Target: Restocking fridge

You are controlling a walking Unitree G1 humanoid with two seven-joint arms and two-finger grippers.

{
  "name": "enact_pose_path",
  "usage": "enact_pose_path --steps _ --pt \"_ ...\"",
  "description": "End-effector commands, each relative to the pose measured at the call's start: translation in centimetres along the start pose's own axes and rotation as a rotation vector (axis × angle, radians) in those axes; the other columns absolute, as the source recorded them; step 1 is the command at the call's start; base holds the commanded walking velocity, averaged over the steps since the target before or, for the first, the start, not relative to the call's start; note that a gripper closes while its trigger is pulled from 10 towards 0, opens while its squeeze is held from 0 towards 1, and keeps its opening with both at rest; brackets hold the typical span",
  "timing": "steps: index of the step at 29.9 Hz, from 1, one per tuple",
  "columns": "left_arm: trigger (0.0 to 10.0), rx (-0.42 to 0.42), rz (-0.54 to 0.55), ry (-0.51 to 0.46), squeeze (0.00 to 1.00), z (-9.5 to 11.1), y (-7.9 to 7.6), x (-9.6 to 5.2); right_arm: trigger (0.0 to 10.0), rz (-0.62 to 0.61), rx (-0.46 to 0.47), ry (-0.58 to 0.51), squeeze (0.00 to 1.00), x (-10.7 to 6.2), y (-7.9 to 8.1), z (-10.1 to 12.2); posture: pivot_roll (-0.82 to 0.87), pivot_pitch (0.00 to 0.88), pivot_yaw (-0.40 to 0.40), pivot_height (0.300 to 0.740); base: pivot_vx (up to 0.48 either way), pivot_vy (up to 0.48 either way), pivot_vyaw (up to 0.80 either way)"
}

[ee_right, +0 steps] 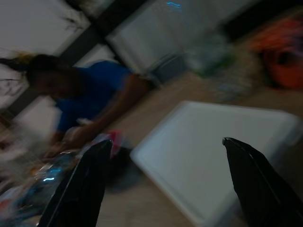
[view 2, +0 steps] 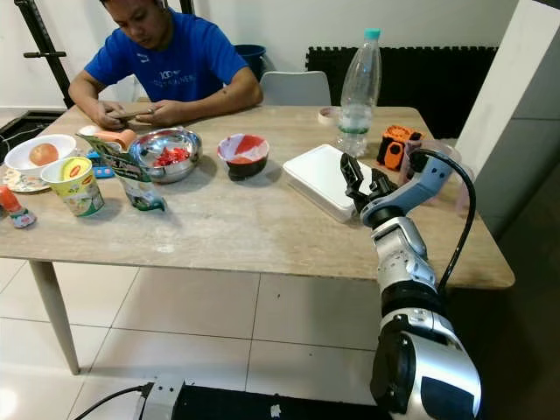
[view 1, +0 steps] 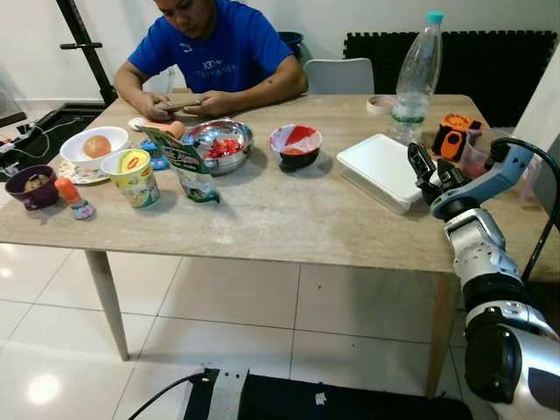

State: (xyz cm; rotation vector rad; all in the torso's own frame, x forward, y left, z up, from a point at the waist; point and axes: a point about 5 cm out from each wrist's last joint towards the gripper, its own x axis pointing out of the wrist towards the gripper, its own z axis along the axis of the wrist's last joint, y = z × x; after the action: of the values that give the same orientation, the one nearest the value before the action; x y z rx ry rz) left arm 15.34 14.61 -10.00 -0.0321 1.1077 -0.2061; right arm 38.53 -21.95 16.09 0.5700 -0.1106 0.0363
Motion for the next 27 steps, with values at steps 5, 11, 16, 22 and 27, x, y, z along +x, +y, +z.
enact_pose_path --steps 5,11,16,22,27 --pt "10.0 -0.009 0.005 0.007 0.0 -0.2 0.2 0.0 10.0 -0.099 -0.017 0.028 0.0 0.0 -0.5 -0.7 -0.02 0.0 0.007 0.74 0.0 0.0 0.0" --pt "10.0 -0.005 0.005 0.009 0.0 -0.3 0.2 -0.1 10.0 -0.225 -0.07 0.115 0.0 -0.4 -1.3 -2.1 -0.01 0.0 0.007 0.74 0.0 0.0 0.0" --pt "10.0 -0.001 0.004 0.01 0.0 -0.3 0.1 0.0 10.0 -0.253 -0.054 0.131 0.0 -0.4 -1.3 -2.5 -0.01 0.0 0.007 0.74 0.0 0.0 0.0" --pt "10.0 0.006 -0.003 0.016 0.0 -0.5 -0.1 0.0 10.0 -0.264 -0.004 0.128 0.0 0.1 -0.5 -2.5 0.0 0.0 0.0 0.74 0.0 0.0 0.0" --pt "10.0 0.016 -0.01 0.025 0.0 -0.6 -0.3 0.0 10.0 -0.277 0.052 0.116 0.0 0.7 0.3 -2.1 0.01 0.028 -0.008 0.74 0.0 0.0 0.0"
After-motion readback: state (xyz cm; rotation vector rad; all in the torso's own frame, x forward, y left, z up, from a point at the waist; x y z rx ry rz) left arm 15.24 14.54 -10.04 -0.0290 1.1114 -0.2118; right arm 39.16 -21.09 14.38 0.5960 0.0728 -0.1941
